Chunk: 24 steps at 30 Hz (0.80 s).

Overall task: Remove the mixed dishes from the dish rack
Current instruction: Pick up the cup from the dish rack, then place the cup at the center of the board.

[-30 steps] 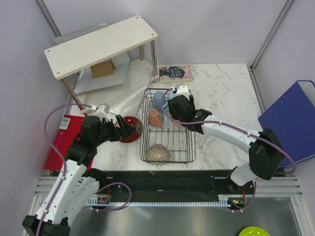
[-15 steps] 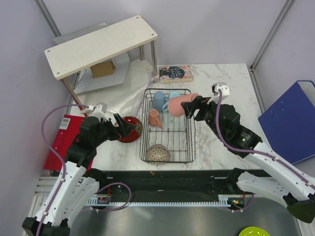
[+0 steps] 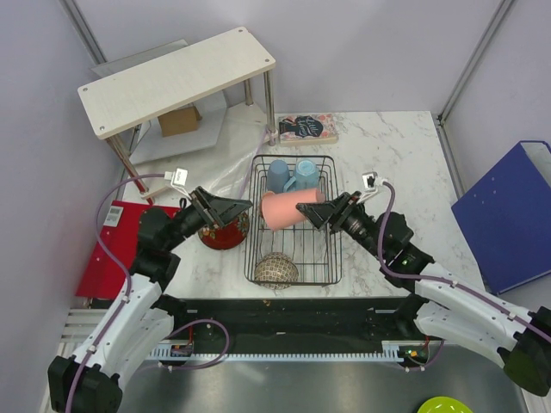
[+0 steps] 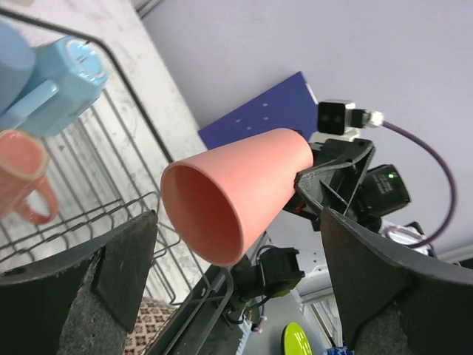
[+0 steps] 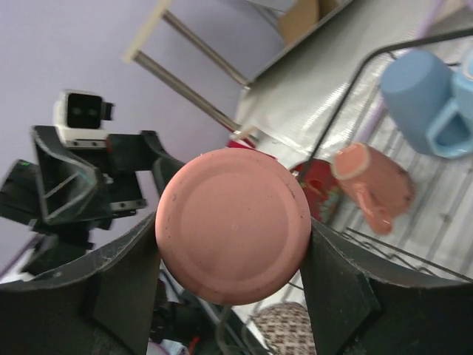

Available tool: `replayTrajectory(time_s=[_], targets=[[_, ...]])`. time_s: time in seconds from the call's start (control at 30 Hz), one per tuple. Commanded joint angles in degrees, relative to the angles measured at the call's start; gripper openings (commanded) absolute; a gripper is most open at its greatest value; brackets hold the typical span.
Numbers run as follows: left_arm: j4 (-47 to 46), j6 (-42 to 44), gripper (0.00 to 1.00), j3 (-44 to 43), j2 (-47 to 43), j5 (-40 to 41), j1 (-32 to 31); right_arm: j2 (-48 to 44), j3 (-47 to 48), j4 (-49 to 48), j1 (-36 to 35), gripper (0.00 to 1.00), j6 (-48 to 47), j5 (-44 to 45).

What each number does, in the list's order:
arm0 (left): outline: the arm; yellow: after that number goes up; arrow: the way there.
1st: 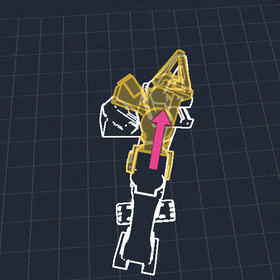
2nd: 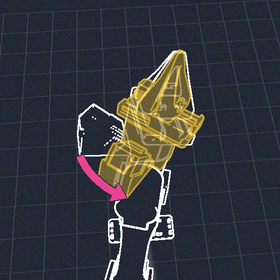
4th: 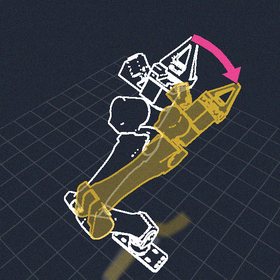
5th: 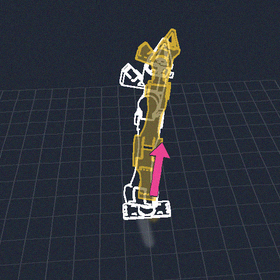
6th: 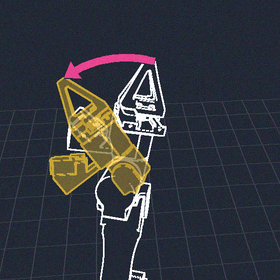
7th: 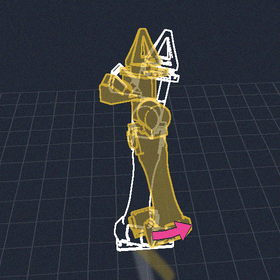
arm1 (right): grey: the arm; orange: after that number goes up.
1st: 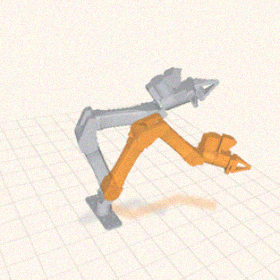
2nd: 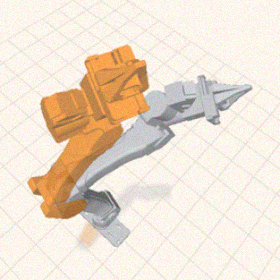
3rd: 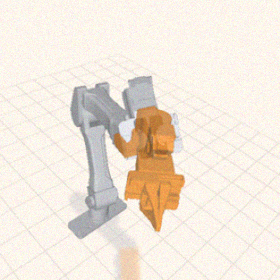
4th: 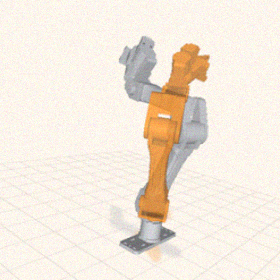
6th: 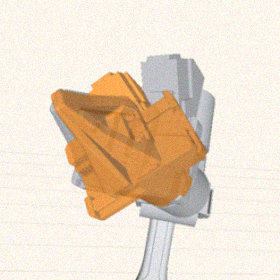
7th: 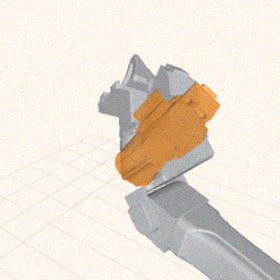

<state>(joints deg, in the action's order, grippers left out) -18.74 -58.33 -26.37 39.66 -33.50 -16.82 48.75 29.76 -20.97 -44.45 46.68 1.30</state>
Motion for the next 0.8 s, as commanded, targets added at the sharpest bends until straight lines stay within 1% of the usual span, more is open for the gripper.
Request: replayTrajectory(time_s=[0.0, 0.03, 0.07, 0.2, 0.37, 0.53, 0.67, 0.73, 0.77], targets=[[-12.19, -5.92, 0.95, 0.53, 0.24, -3.86, -0.14, 0.02, -1.98, -17.52, 0.24, 0.0, 7.37, -5.87], [-12.89, -6.1, 0.93, 0.79, 0.16, -3.77, -0.23, 1.07, -2.07, -17.96, 0.24, 0.0, 7.73, -6.13], [-13.33, -6.45, 0.89, 1.23, 0.16, -3.68, -0.32, 1.43, -1.99, -18.4, 0.24, 0.0, 7.9, -6.48], [-13.78, -6.19, 0.82, 1.41, -0.2, -3.68, -0.49, 2.93, -1.9, -19.9, 0.24, 0.0, 8.26, -6.66], [-13.69, -4.7, 0.78, 0.44, 0.33, -3.59, -2.51, 6.35, -0.06, -20.43, 0.24, 0.0, 7.64, -7.72], [-13.78, -3.81, 0.75, 0.35, 1.12, -2.8, -5.06, 9.51, -0.14, -23.75, 0.24, 0.0, 8.43, -7.98], [-13.78, -3.73, 0.73, 1.06, 1.56, -2.63, -5.68, 10.92, -0.05, -24.99, 0.24, 0.0, 8.52, -8.07], [-13.86, -3.64, 0.69, 1.41, 1.65, -2.72, -5.86, 11.62, 0.12, -25.0, 0.24, 0.0, 8.43, -8.77], [-13.78, -3.55, 0.63, 1.41, 1.65, -2.63, -5.86, 11.8, 0.39, -25.0, 0.24, 0.0, 8.26, -8.95]])
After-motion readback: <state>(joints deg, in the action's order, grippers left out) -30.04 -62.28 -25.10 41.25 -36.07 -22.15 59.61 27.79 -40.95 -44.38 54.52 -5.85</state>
